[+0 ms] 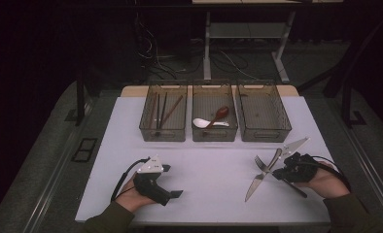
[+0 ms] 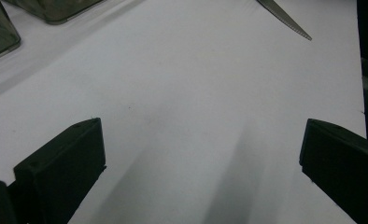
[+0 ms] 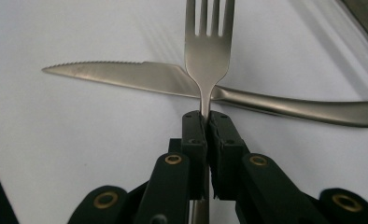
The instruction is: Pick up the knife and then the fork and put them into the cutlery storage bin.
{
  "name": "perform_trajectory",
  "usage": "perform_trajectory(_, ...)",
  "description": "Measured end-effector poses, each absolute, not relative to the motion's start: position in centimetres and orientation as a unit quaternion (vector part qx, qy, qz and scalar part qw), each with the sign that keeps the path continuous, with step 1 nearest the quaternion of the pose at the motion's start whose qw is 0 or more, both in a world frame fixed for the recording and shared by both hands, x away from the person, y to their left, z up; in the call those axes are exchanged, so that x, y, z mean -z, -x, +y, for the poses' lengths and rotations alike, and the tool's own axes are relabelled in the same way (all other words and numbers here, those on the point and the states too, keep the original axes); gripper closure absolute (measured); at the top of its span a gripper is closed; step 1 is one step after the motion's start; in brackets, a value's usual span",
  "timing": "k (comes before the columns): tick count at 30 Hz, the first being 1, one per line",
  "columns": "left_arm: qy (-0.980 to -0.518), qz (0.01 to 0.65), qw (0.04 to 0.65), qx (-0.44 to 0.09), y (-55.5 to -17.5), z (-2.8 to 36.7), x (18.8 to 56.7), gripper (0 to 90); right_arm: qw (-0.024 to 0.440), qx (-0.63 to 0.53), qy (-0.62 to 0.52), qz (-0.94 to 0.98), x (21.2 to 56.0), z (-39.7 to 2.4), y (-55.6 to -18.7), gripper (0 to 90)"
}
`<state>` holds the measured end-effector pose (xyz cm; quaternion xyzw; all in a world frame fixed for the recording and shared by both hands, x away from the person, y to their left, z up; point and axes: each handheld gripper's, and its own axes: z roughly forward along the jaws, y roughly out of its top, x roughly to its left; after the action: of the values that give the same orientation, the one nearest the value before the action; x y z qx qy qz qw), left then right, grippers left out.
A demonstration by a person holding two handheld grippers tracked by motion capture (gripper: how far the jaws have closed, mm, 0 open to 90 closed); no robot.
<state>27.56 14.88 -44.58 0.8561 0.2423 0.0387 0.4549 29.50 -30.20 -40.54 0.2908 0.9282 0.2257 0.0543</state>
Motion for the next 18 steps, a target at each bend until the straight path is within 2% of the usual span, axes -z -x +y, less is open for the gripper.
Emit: perform_trajectory(18,-0.850,0.251,0.462,-0.039,-27.8,15.2,44.6,0.0,0.107,-0.315,-0.365,0.870,39.5,-31.5,-31.0,85.1)
